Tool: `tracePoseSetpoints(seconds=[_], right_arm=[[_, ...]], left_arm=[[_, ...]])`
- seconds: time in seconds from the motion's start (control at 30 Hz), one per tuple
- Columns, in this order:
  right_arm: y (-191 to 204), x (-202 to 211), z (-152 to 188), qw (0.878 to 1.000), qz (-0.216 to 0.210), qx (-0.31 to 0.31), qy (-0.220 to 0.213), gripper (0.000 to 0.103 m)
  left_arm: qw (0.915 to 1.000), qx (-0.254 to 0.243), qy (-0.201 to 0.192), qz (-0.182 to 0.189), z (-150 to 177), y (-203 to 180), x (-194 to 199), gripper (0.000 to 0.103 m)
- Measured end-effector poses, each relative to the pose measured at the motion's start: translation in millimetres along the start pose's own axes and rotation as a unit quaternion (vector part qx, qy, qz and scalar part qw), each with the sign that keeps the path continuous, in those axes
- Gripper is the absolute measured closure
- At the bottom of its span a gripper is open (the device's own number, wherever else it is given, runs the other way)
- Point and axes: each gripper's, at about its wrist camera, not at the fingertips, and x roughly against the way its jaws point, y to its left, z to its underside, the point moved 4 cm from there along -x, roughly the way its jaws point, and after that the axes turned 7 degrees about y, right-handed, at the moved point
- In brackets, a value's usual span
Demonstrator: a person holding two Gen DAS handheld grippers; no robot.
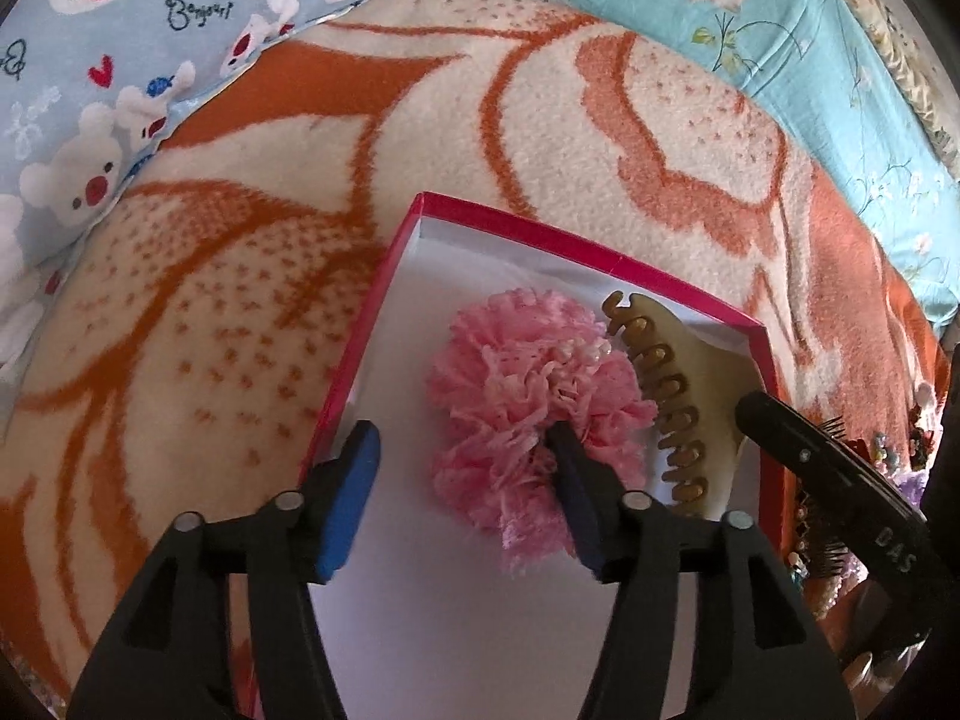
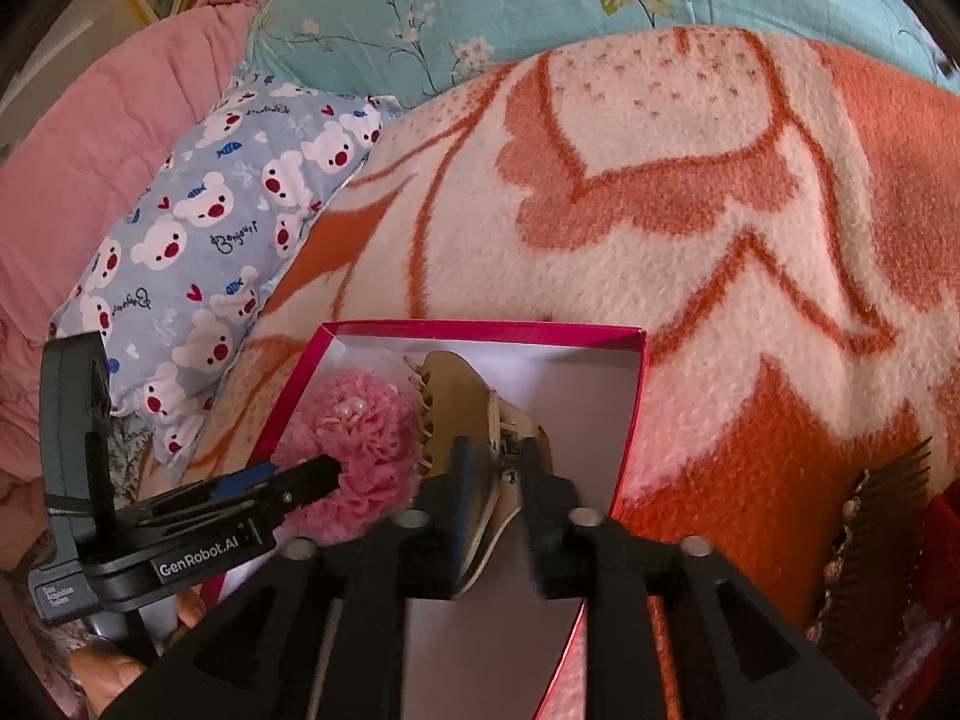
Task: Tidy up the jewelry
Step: 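Open both tools to drop the hair tie and claw clip into the box, then grasp the purple scrunchie with the right tool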
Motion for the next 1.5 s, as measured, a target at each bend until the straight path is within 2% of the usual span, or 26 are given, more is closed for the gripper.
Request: tracePoseSetpoints(seconds=[0.03,0.13,0.27,0.33,0.8,1.17,1.5], right_arm=[[0.2,4.1,0.3,1.0,-0.003,-0.002,-0.004,0.057],[1.4,17.8,2.8,1.0,-0.007,-0.001,-0.014,0.057],[-3.0,38.2,9.5,1.0,-0.014,-0.007,-0.022,0.057],[-8.3,49.2,14.6,0.999,-0.014,-0.011,-0.027,0.057],[-65.0,122.1,49.7,0.996,0.01,-0.059,-0.059,0.056],[-113.8,188.2,78.9,0.989,0.048,-0.097,-0.097,0.053],[-155.5,229.2,102.9,0.98,0.087,-0.128,-0.129,0.049]], left_arm=[[1.0,0.001,0.0,0.001,1.2,0.1,2.5,0.044],[1.0,0.003,-0.009,0.001,7.0,-0.9,14.6,0.039],[0.9998,-0.003,-0.018,0.008,16.4,-9.1,31.4,0.038],[0.9995,-0.002,-0.026,0.016,23.1,-13.1,41.5,0.032],[0.9973,-0.032,-0.032,0.058,68.2,-69.6,76.8,0.032],[0.9944,-0.069,-0.019,0.078,90.9,-117.1,77.7,0.032],[0.9909,-0.1,-0.011,0.089,102.0,-153.9,77.1,0.032]])
